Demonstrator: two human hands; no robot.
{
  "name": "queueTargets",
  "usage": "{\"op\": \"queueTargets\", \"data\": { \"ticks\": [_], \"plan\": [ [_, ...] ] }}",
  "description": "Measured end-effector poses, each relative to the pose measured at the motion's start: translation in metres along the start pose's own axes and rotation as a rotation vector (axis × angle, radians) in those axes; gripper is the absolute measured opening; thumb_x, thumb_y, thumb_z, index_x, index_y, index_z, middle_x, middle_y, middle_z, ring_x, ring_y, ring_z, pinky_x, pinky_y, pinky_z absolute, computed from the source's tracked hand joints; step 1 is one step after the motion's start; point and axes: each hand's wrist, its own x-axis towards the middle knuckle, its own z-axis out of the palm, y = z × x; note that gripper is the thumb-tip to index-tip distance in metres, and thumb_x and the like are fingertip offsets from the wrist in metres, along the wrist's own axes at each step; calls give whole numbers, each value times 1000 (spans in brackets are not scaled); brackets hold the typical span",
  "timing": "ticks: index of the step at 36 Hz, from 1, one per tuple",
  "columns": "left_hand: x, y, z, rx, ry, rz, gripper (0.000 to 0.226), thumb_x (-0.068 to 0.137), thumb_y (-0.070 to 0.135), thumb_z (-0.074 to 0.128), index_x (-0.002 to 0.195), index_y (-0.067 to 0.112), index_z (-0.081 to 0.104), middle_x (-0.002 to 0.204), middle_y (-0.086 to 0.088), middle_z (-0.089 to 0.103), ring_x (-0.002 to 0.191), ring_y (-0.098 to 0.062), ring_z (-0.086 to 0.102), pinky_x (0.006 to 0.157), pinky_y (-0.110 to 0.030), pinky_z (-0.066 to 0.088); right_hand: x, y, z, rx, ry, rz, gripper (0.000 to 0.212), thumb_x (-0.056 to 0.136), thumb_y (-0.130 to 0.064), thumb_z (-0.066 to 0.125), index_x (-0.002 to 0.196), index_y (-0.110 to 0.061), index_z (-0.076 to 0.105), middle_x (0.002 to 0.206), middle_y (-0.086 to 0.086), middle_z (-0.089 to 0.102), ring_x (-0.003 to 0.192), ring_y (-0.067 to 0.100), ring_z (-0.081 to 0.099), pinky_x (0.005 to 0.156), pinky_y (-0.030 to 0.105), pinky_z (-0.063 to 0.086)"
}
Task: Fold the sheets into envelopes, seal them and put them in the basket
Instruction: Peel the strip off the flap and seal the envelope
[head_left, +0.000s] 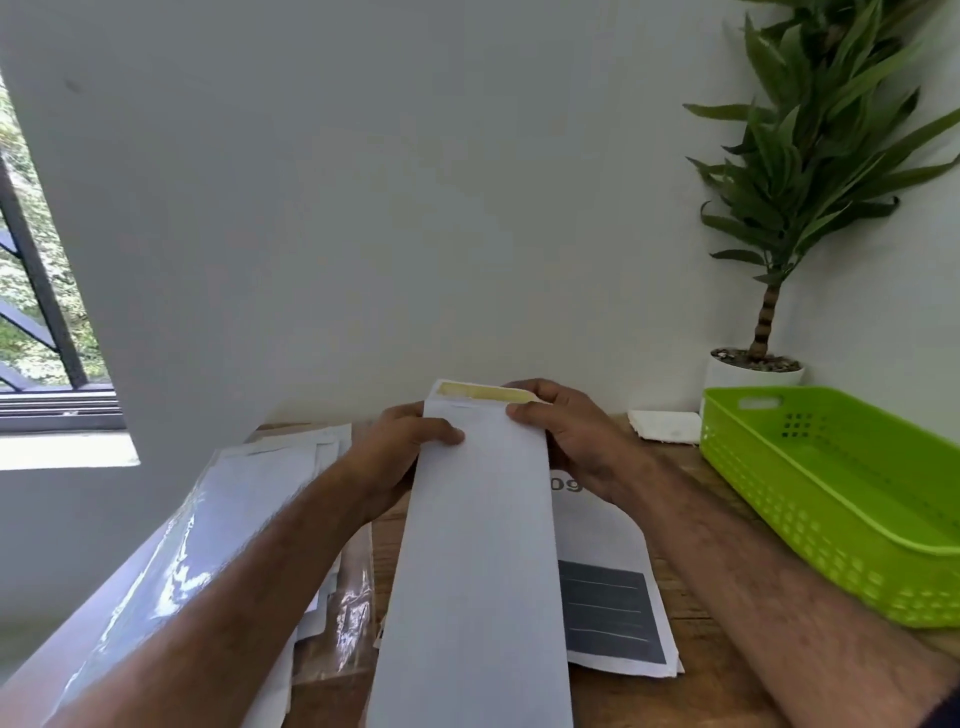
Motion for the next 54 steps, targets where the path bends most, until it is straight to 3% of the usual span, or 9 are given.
{"op": "queueTargets", "data": {
  "ticks": [8, 14, 21, 25, 31, 36, 44, 48, 54],
  "plan": [
    [5, -1, 0, 40, 120, 154, 35, 82, -10, 63, 112, 8, 69, 102, -16, 69, 87, -33, 66, 83, -50, 57, -3, 1, 4, -25, -26, -32, 14, 94, -12, 66, 103, -18, 74, 90, 8, 73, 75, 22, 67, 62, 31, 51],
    [4, -2, -3, 29, 128, 200, 25, 86, -7, 58, 81, 10, 76, 80, -11, 70, 71, -24, 63, 65, -31, 53, -6, -3, 5, 22, -45, -35, 20, 95, -9, 60, 102, -17, 77, 84, 2, 72, 69, 14, 66, 57, 24, 51],
    [2, 0, 1, -28, 208, 165, 36, 84, 4, 47, 69, 12, 78, 86, -9, 72, 78, -25, 65, 70, -35, 54, -5, -3, 5, 5, -31, -33, 27, 94, -4, 53, 95, -12, 79, 86, 5, 73, 73, 18, 65, 56, 25, 52],
    [3, 1, 0, -24, 218, 125, 28, 88, 18, 54, 76, 8, 77, 84, -8, 74, 76, -24, 68, 70, -35, 55, -6, -3, 4, 28, -4, -20, 36, 91, -11, 43, 89, -5, 78, 86, 16, 64, 75, 28, 56, 58, 27, 53],
    [4, -4, 4, 124, 206, 211, 11, 79, 12, 82, 83, 10, 72, 80, -6, 72, 69, -21, 67, 61, -31, 56, -2, 0, 6, -50, 39, -82, 17, 87, -15, 76, 101, -7, 76, 91, 7, 75, 78, 17, 71, 62, 25, 56],
    [7, -7, 0, 119, 178, 202, 34, 71, 13, 87, 103, 18, 76, 101, -12, 75, 89, -31, 73, 81, -46, 62, 0, 2, 5, -86, 40, -53, 27, 80, -10, 82, 107, -15, 77, 101, 12, 77, 83, 20, 75, 67, 29, 58],
    [3, -2, 7, 268, 119, 231, 13, 84, 8, 77, 96, 5, 76, 92, -14, 77, 84, -31, 74, 74, -40, 62, -4, 1, 6, -152, 31, -66, 14, 79, -14, 83, 88, -5, 75, 78, 5, 75, 63, 13, 69, 50, 20, 50],
    [0, 5, 1, 189, -14, 127, 19, 96, 5, 61, 111, -1, 71, 100, -21, 74, 83, -26, 70, 71, -34, 60, -2, -4, -3, -185, -32, -39, 17, 87, -16, 77, 100, -5, 77, 89, 7, 77, 76, 17, 70, 64, 28, 57],
    [-1, 5, -1, 378, -74, 116, 28, 104, 17, 51, 130, 20, 63, 114, -12, 71, 91, -19, 72, 76, -34, 61, -7, -12, -8, -345, -62, -94, 16, 86, -17, 79, 98, -7, 77, 94, 12, 77, 77, 15, 70, 66, 30, 54]
  ]
}}
